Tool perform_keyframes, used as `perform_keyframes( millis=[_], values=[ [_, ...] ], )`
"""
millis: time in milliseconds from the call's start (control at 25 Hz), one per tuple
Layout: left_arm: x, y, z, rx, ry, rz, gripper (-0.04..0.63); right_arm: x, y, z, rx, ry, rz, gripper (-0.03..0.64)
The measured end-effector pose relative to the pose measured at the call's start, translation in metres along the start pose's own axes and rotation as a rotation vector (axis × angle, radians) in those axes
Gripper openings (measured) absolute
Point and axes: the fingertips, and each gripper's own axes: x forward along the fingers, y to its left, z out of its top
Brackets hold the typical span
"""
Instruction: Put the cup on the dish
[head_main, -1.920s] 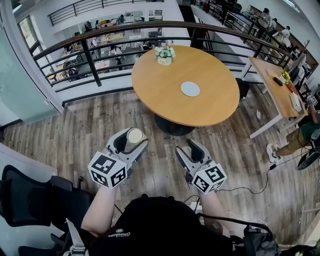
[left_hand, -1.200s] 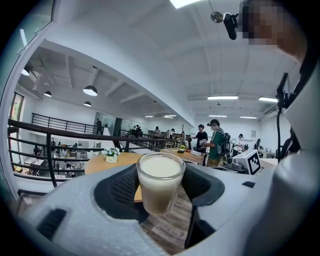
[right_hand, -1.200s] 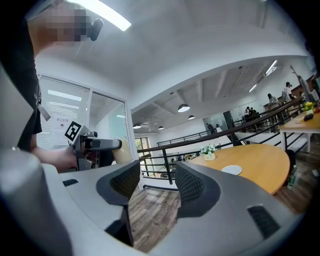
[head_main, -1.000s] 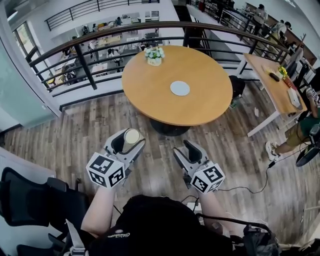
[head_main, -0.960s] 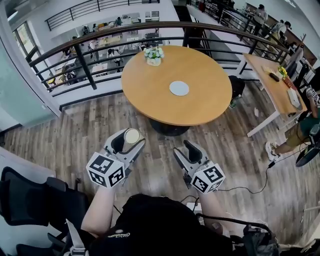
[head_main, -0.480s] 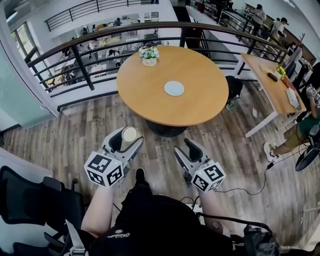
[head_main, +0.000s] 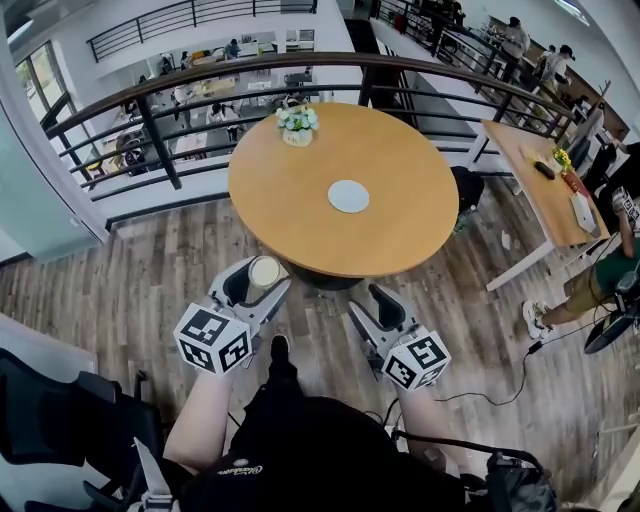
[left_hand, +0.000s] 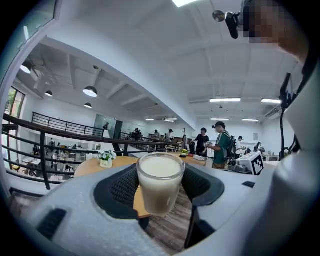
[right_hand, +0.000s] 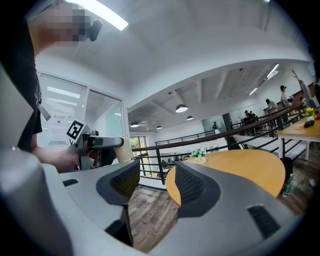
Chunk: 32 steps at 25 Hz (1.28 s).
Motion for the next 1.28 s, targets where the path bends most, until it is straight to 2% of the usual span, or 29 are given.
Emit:
perform_keyframes(
  millis=[200,640,840,1040,1280],
  values=[
    [0.035,0.046,0.011,-0.009,0.004,-0.01,0.267,0.052,-0.025,0.005,0.0,0.028,-0.006,0.221],
    [0.097,0.168,0.053,-0.022,-0.018,-0.07,0.267,0.194,-0.055,0.048,-0.061,0.051,-0.022,0.221],
    [0.127,0.219,0.06,-0.032,0.01,-0.09,0.267,0.246,-0.079,0.052,-0.045,0.066,-0.055,0.221],
    [0.143,0.242,0.055,-0.041,0.037,-0.116,0.267,0.268,-0.094,0.049,-0.025,0.069,-0.087,0.221],
    [0.157,0.251,0.058,-0.043,0.039,-0.106,0.267,0.28,-0.107,0.052,-0.019,0.061,-0.077,0.221]
  ],
)
